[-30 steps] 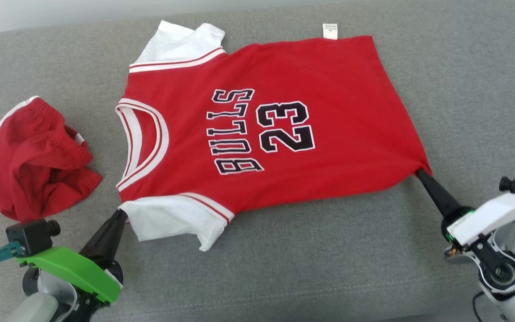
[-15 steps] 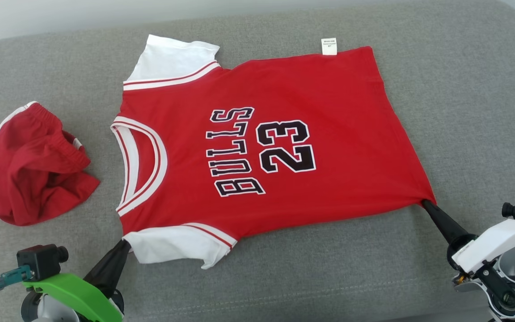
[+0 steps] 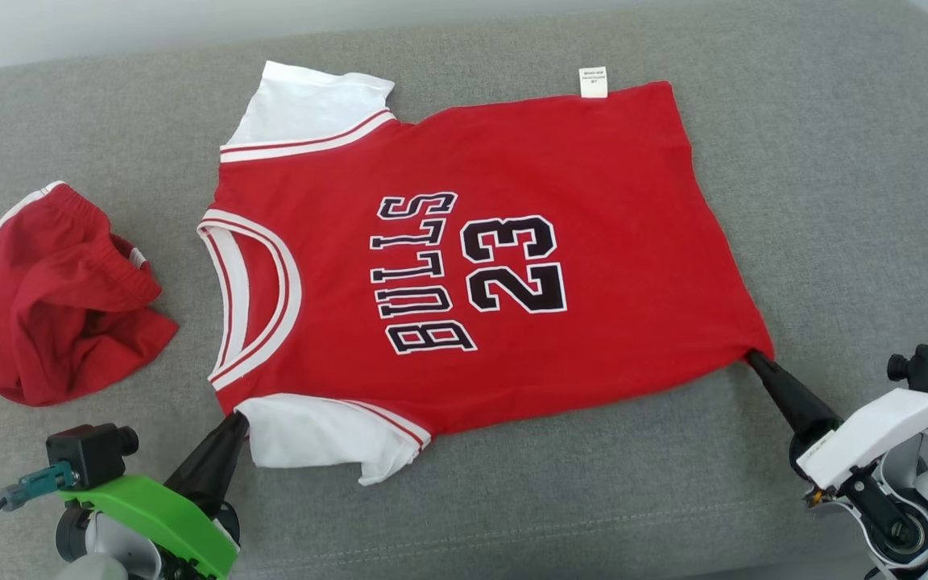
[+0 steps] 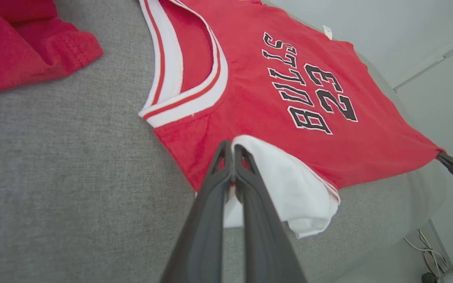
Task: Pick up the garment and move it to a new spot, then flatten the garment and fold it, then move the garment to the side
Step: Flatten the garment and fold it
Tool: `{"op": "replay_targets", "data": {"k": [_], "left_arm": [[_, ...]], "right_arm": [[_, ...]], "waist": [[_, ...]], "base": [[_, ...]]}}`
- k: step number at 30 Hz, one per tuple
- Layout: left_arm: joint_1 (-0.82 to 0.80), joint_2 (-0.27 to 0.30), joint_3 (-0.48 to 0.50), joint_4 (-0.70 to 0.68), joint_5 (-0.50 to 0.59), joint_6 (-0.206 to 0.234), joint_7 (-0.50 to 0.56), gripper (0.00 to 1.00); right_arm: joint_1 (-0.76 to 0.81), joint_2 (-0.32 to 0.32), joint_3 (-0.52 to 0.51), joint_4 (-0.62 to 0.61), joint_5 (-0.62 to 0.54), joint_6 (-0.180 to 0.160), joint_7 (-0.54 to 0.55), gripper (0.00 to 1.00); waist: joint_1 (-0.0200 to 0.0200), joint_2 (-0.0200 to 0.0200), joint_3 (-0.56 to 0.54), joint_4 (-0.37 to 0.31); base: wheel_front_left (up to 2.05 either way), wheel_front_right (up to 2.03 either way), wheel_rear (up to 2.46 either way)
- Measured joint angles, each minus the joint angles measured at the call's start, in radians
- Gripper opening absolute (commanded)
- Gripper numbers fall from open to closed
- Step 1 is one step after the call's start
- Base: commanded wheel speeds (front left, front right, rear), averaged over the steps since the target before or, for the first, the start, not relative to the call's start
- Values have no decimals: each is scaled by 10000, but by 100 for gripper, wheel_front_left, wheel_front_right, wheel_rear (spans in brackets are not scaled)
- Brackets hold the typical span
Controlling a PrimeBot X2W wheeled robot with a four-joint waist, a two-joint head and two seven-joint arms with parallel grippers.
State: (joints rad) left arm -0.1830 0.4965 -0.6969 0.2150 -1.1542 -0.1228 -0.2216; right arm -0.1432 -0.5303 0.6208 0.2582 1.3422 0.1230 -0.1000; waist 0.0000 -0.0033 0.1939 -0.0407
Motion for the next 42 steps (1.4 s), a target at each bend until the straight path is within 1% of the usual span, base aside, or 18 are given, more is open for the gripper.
{"op": "replay_targets", "data": {"k": [6,11,26,31,34,42], "left_arm": [[-175,-48,228,111,-184,0,2,0],[-646,-44,474,196,-307,0,23,0],[-1566,-142,734,924,-869,-2,456,0],[-2018,-199,725,1097,-871,-2,698,0],[-2274,-337,667,1290,-869,-2,769,0],[-2453,-437,523,1599,-798,-2,775,0]], "right_arm": [[-194,81,-48,73,6,0,-94,0],[-729,173,-40,65,2,0,-92,0],[-1873,257,-69,435,-56,2,-36,0],[-2246,267,-61,685,-56,2,56,0],[-2396,284,-40,863,-56,2,94,0],[-2601,360,63,1158,-56,2,155,0]], "waist": [[0,0,75,-12],[0,0,240,-66],[0,0,681,-145],[0,0,900,-139],[0,0,1034,-113],[0,0,1157,-44]], "base": [[0,0,0],[0,0,0],[0,0,0],[0,0,0],[0,0,0],[0,0,0]]}}
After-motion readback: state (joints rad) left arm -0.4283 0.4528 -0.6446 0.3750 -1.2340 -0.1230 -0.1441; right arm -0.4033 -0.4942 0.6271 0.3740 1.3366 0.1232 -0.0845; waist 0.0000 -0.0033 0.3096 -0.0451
